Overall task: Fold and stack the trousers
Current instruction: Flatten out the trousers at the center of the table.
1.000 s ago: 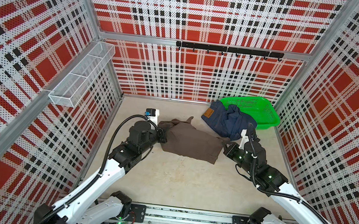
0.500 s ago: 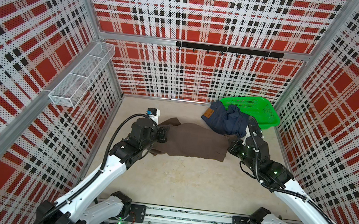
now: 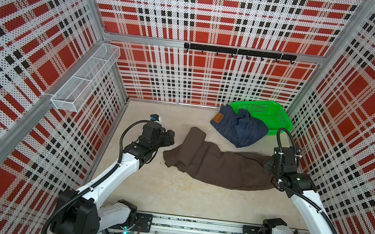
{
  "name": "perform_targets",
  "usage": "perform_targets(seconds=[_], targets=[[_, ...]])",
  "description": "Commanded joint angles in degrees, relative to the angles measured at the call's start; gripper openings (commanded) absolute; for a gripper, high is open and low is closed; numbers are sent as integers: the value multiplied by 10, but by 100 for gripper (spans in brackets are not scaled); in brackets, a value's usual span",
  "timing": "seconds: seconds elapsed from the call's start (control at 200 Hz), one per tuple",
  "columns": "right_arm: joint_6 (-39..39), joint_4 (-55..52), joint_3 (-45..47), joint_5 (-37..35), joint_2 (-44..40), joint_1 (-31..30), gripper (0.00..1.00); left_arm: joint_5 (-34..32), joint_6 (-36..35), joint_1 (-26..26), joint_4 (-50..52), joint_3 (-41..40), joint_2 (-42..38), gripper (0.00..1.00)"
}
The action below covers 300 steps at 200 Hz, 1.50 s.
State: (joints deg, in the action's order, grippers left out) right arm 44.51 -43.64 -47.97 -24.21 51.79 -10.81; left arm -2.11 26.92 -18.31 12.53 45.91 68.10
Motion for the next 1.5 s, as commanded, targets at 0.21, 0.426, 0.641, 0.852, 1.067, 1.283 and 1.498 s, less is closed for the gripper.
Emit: perform_targets(seconds=[0.21, 0.426, 0.641, 0.852, 1.067, 1.283, 1.498], targets=[[21, 35, 68, 85, -3, 3, 81, 71, 71, -93, -126, -90, 40, 98], [27, 78, 93, 111, 31, 3, 80, 60, 82, -128, -164, -76, 124, 90], [26, 94, 89, 116, 39, 4, 80, -37, 55, -102, -69, -12, 107, 0], [30, 89, 82, 120, 28, 6, 82, -82, 18, 55, 51, 32, -58, 0], [60, 55, 66, 147, 37, 24, 88, -33, -4, 207, 103, 26, -71, 0], [76, 18, 75, 183, 23, 82, 93, 7, -2, 277, 91, -9, -59, 3], [92, 5, 122, 213, -31, 155, 94, 28, -7, 280, 73, -24, -53, 0]])
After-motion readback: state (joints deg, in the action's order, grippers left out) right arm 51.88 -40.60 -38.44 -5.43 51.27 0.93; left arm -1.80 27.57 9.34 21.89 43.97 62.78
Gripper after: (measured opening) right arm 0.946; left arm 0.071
